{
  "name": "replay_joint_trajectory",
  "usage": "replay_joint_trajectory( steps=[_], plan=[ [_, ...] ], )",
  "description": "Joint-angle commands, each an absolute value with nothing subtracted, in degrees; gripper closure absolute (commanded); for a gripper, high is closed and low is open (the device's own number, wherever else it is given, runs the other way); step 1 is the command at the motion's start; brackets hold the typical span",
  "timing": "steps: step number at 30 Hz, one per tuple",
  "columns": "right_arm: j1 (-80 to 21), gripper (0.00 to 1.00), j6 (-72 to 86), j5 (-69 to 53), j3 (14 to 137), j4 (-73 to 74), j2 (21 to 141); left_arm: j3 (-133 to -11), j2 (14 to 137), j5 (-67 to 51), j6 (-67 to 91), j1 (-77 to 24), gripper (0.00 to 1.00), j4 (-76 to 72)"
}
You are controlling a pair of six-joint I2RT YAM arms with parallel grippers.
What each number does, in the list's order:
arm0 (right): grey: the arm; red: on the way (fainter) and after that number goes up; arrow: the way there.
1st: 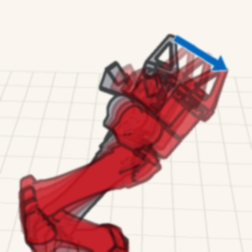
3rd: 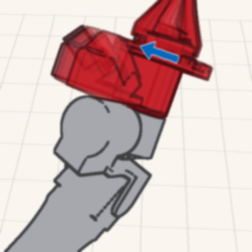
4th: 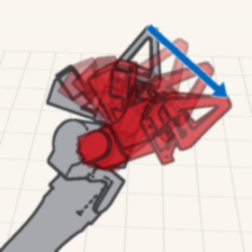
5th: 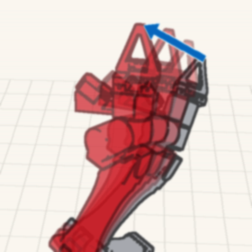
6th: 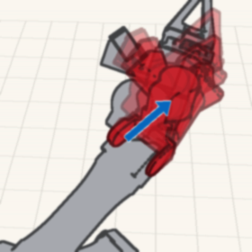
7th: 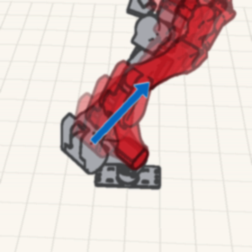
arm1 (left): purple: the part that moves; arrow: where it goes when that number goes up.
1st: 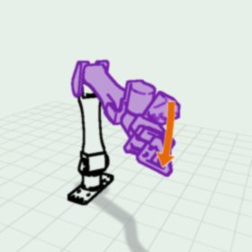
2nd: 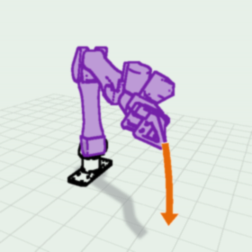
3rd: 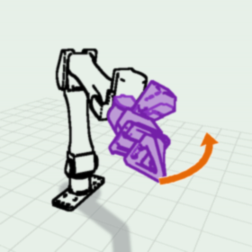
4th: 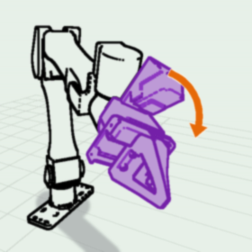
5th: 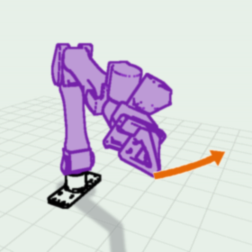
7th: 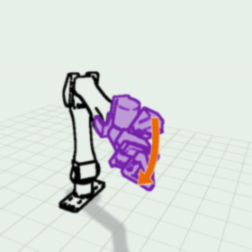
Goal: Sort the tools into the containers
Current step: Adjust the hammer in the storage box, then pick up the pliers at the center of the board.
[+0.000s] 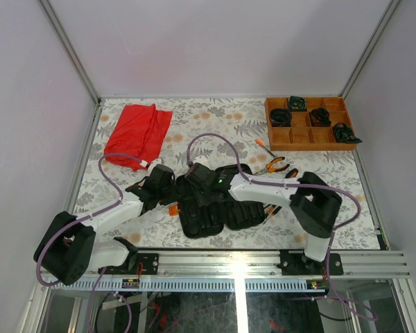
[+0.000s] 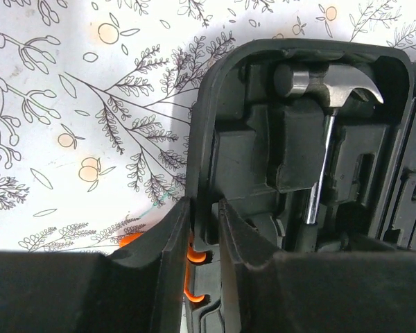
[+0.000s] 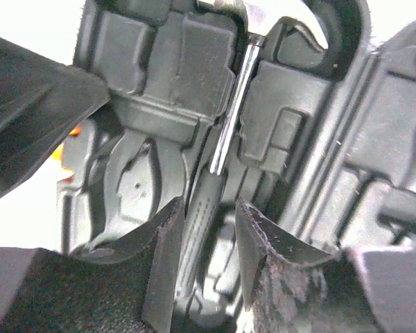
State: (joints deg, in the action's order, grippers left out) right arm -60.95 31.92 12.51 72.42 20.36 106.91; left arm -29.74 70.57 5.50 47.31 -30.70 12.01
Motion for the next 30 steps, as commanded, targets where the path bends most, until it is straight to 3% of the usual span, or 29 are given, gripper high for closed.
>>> replay_joint_trajectory(
  steps=[1, 7, 18, 26, 30],
  plan=[
    [-61.31, 0.56, 30.23, 16.51, 70.75, 21.17, 94.84, -27.70, 70.52, 6.75, 47.98, -30.30, 0.96, 14.85],
    [-58.20, 0.52, 31.55, 23.02, 61.30, 22.05, 82.19, -28.16, 69.89, 6.27, 45.95, -27.47, 0.96, 16.37],
    [-35.18, 0.49, 35.19, 18.85, 41.05, 23.33, 61.42, -29.71, 68.57, 5.30, 42.21, -23.51, 0.95, 19.51],
    [-27.96, 0.42, 35.62, 17.16, 37.27, 19.86, 61.77, -31.26, 65.84, 4.36, 41.51, -23.11, 0.70, 21.98],
    [-26.18, 0.41, 35.95, 16.17, 37.97, 16.42, 63.72, -33.03, 63.82, 3.99, 41.40, -23.10, 0.64, 24.04]
  ],
)
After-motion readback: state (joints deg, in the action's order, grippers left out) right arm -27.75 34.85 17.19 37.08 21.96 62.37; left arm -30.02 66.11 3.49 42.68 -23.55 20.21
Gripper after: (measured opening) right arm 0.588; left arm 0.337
